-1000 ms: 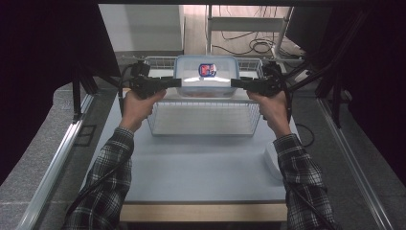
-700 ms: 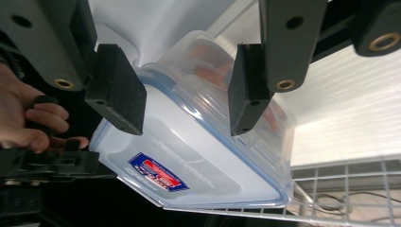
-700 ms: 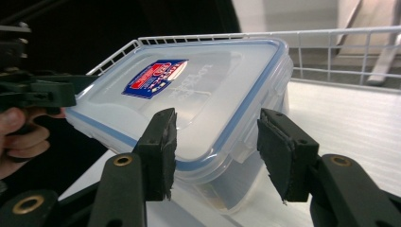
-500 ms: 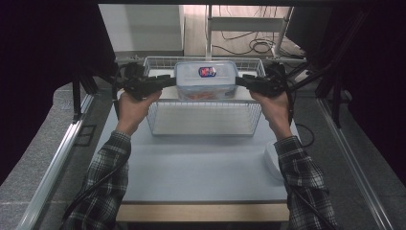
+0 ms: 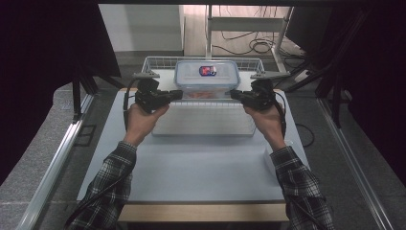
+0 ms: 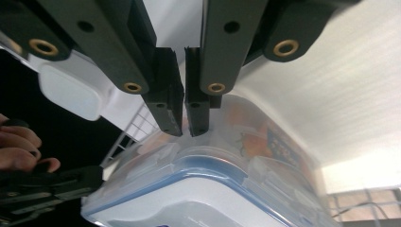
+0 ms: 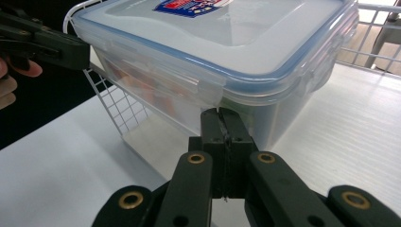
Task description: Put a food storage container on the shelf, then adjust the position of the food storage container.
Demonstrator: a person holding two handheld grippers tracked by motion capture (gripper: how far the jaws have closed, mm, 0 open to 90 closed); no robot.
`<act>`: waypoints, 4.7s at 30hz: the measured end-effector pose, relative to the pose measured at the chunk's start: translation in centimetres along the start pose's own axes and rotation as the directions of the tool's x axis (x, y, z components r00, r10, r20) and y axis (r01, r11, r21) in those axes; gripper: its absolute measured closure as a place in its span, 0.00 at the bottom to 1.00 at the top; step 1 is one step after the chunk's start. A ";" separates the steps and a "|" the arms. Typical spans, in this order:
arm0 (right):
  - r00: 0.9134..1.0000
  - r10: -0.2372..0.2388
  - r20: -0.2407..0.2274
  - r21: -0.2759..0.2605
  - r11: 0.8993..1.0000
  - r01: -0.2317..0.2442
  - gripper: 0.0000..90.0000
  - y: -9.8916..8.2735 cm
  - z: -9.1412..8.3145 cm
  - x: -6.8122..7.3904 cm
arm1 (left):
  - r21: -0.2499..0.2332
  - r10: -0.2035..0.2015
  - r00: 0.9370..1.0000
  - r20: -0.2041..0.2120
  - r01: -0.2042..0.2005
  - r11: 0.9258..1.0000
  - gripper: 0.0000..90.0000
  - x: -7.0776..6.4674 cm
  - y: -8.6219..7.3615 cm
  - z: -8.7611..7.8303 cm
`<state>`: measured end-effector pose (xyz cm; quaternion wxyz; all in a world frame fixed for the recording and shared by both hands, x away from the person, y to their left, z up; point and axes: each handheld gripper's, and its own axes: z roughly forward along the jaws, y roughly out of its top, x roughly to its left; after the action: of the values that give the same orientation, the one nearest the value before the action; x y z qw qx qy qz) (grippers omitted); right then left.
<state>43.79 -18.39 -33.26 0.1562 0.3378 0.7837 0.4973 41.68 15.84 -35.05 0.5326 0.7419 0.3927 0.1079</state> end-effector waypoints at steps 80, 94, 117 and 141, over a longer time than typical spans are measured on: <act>0.999 0.032 0.033 0.119 0.992 -0.035 0.05 -17.6 -5.5 5.8 | 0.195 0.150 0.987 -0.056 -0.136 0.971 0.02 -6.1 -22.4 -3.3; 0.962 0.051 0.270 0.112 0.990 -0.084 0.87 -17.9 -11.5 -2.0 | 0.196 0.200 0.979 -0.041 -0.188 0.962 0.04 -6.5 -22.5 -3.1; 0.866 0.174 0.469 0.114 0.960 -0.255 0.99 -21.7 -14.3 -8.9 | 0.214 0.210 0.977 -0.043 -0.197 0.957 0.06 -6.5 -22.6 -2.8; 0.947 0.094 0.306 0.221 0.961 -0.167 0.99 -19.8 -8.1 -4.3 | 0.239 0.219 0.975 -0.032 -0.206 0.949 0.06 -6.7 -22.6 -2.4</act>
<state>34.81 -32.32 -47.48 0.1942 0.4757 0.7828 0.3510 25.26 15.65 -52.17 0.4151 0.8340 0.3357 0.1391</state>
